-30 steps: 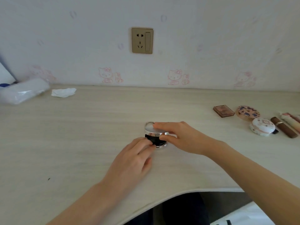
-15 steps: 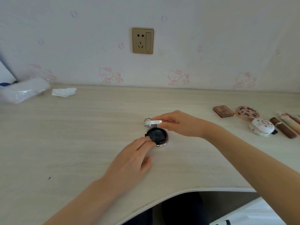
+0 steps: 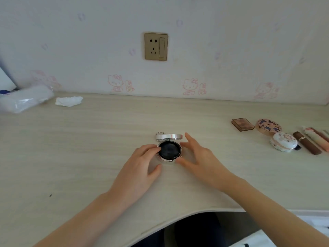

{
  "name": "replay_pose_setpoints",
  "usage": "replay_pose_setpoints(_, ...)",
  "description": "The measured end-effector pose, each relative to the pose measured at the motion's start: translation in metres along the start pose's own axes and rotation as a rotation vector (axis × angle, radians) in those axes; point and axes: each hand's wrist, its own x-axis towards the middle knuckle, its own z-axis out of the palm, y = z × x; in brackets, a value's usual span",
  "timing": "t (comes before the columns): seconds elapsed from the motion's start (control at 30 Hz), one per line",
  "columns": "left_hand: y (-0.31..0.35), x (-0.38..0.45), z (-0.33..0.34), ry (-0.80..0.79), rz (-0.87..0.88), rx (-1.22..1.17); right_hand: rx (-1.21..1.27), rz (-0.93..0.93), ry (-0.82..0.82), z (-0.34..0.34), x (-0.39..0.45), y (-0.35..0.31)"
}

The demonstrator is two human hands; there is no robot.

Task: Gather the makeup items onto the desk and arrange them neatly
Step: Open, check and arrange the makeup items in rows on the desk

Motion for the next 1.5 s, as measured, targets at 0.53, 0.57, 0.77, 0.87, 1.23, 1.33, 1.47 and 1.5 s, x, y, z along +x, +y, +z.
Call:
replay_pose_setpoints(0.53,-0.021,0.044,0.002,-0.047,0.039,-0.018,-0.123,-0.08,0.106,0.013,0.034,0.003)
replay_pose_setpoints(0.57,-0.024,0.05,0.001,-0.054,0.044,-0.014,-0.115,-0.077,0.107,0.012,0.04,0.003)
replay_pose_setpoints(0.77,-0.045,0.084,0.004,-0.092,0.029,-0.04,-0.096,-0.045,0.125,0.009,0.073,0.003)
replay_pose_setpoints(0.87,-0.053,0.099,0.006,-0.095,0.017,-0.042,-0.079,-0.023,0.121,0.009,0.089,0.006)
replay_pose_setpoints(1.23,-0.078,0.143,0.021,-0.1,-0.062,-0.011,-0.053,0.005,0.152,0.015,0.144,0.017)
replay_pose_setpoints(1.33,-0.081,0.153,0.025,-0.082,-0.078,0.005,-0.048,0.004,0.182,0.018,0.157,0.019)
replay_pose_setpoints(1.47,-0.082,0.166,0.028,-0.066,-0.091,0.023,-0.043,0.025,0.196,0.018,0.172,0.019)
replay_pose_setpoints(1.5,-0.083,0.169,0.029,-0.066,-0.095,0.029,-0.043,0.026,0.194,0.018,0.175,0.019)
